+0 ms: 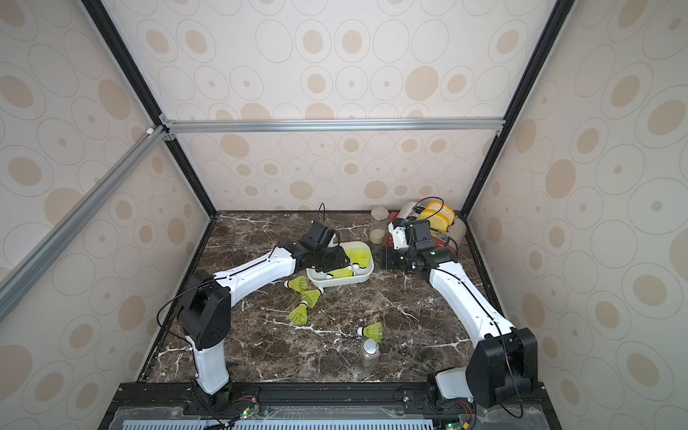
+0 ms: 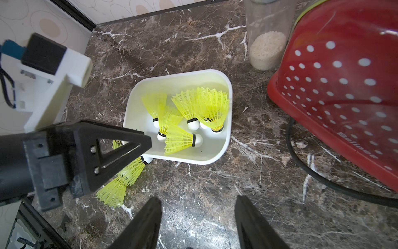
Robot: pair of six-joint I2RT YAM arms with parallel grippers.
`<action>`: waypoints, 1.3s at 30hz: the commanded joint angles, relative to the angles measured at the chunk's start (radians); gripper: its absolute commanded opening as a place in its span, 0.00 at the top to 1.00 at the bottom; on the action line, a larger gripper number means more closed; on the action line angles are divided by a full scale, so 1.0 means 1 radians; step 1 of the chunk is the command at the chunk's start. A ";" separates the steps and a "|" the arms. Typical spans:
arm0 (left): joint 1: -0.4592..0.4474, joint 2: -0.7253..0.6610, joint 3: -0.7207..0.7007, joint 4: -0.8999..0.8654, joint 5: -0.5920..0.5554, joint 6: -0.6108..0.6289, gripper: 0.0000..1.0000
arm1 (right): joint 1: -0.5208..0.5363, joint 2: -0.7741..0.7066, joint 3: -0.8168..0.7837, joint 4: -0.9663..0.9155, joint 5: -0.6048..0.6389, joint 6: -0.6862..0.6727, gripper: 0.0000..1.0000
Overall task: Put the shuttlecocks into the storage box
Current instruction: Adjust the shuttlecock in the storage box.
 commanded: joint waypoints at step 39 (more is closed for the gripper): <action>-0.005 0.480 0.809 -0.759 0.019 0.300 1.00 | 0.004 0.006 0.001 -0.021 0.002 -0.027 0.40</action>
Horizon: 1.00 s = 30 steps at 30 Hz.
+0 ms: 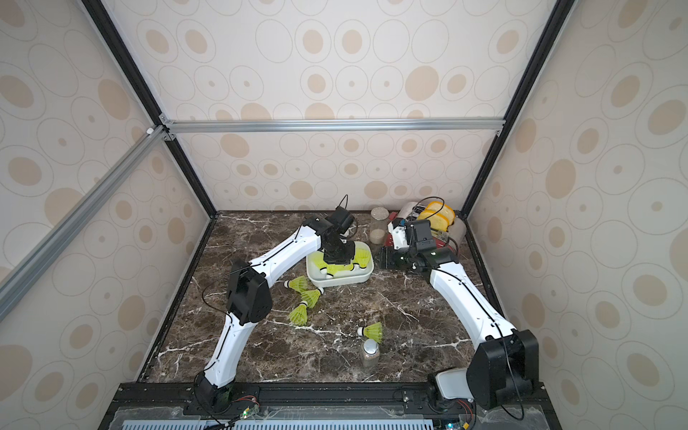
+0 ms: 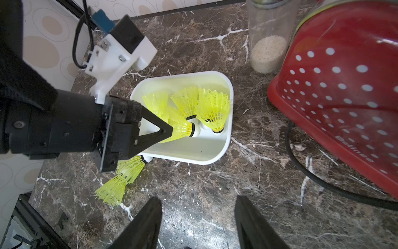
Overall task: Put the shuttlecocks into the storage box
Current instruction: Adjust the shuttlecock in the storage box.
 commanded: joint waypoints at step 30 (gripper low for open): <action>-0.005 0.179 0.215 -0.043 -0.037 0.334 1.00 | 0.006 0.044 -0.011 -0.038 -0.016 -0.016 0.41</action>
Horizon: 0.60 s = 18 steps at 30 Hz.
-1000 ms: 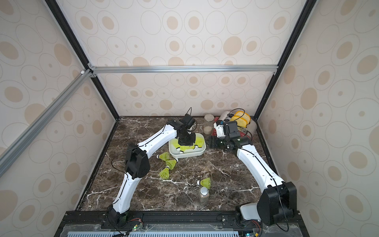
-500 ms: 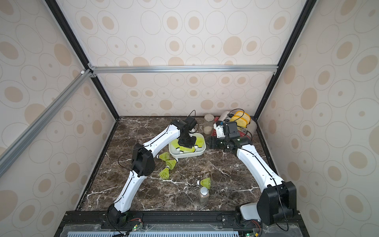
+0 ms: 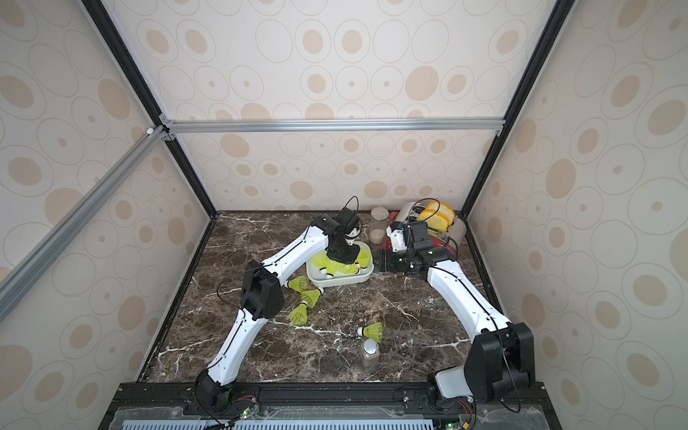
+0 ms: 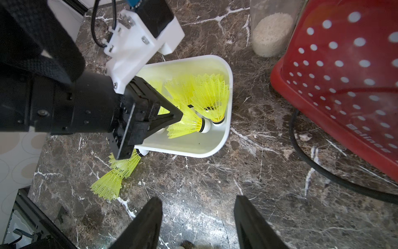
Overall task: Put the shuttlecocks into the storage box
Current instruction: Adjust the shuttlecock in the storage box.
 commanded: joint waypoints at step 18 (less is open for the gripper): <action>-0.003 -0.286 -0.282 0.131 -0.125 -0.072 0.43 | 0.075 0.049 0.064 -0.096 0.133 -0.149 0.41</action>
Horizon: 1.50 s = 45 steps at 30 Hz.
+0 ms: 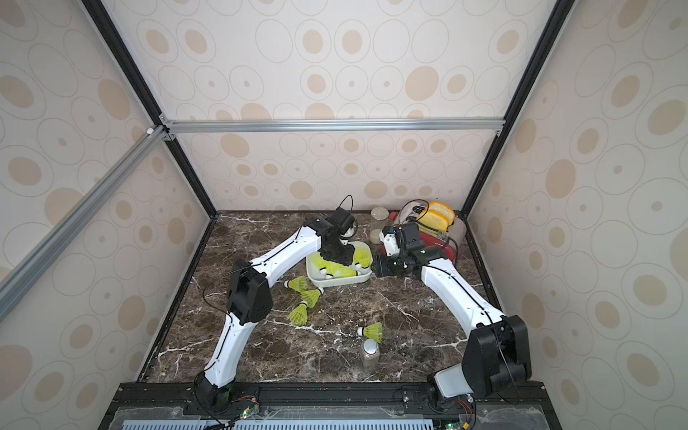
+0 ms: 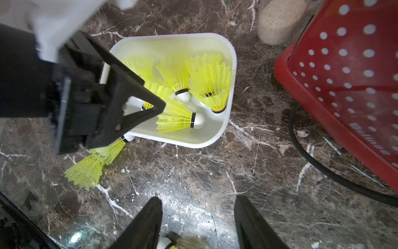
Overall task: Put the shuttlecocks into the storage box
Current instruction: Adjust the shuttlecock in the storage box.
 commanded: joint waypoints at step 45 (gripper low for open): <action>0.121 -1.229 -1.106 0.082 -0.081 -0.295 0.48 | 0.368 0.739 0.817 -0.549 0.522 -0.312 0.44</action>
